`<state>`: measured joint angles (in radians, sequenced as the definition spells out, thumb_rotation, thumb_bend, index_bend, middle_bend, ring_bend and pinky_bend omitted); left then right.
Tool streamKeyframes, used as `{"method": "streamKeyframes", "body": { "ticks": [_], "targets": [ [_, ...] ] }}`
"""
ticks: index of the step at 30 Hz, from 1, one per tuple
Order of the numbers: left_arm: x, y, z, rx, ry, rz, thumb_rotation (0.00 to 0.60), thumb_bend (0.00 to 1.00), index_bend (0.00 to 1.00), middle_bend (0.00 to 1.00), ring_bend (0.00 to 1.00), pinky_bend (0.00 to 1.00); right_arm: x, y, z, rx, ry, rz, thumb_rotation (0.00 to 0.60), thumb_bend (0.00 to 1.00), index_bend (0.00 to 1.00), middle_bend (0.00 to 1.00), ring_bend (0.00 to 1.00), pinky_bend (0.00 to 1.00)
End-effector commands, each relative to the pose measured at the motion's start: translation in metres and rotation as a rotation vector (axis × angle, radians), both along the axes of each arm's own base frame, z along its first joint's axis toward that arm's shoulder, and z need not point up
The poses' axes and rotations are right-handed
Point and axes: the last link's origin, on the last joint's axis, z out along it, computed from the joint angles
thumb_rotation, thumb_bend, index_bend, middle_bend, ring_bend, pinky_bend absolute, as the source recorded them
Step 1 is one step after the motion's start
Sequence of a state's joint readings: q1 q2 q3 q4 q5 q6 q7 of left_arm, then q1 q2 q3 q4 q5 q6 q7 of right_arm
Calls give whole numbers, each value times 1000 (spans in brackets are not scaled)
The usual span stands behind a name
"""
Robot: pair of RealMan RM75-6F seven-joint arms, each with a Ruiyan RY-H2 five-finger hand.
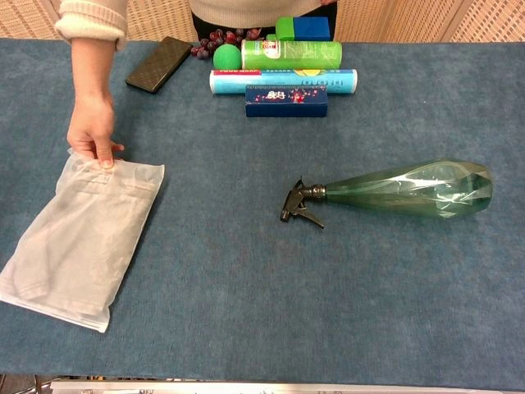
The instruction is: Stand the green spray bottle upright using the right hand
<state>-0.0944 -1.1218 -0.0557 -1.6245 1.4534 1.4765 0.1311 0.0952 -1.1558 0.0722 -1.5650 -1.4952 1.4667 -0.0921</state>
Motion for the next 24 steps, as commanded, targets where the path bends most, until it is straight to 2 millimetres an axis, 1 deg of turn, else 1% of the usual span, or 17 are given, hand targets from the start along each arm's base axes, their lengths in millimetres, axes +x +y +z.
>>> {"method": "streamKeyframes", "body": {
  "ticks": [1, 12, 19, 24],
  "targets": [
    [0, 0, 1, 2, -1, -1, 600, 51, 369, 216, 87, 76, 1, 0, -1, 4, 2, 1, 600, 106, 334, 283, 80, 210],
    [0, -1, 2, 4, 1, 1, 600, 51, 369, 216, 87, 77, 1, -2, -4, 10, -5, 2, 600, 105, 334, 284, 80, 210],
    [1, -6, 5, 4, 3, -10, 600, 51, 369, 215, 87, 78, 11, 2, -17, 47, -3, 42, 600, 103, 334, 263, 80, 210],
    [3, -12, 8, 16, 2, -17, 600, 51, 369, 215, 87, 78, 14, 2, -22, 68, 5, 56, 600, 103, 334, 251, 80, 210]
  ]
}}
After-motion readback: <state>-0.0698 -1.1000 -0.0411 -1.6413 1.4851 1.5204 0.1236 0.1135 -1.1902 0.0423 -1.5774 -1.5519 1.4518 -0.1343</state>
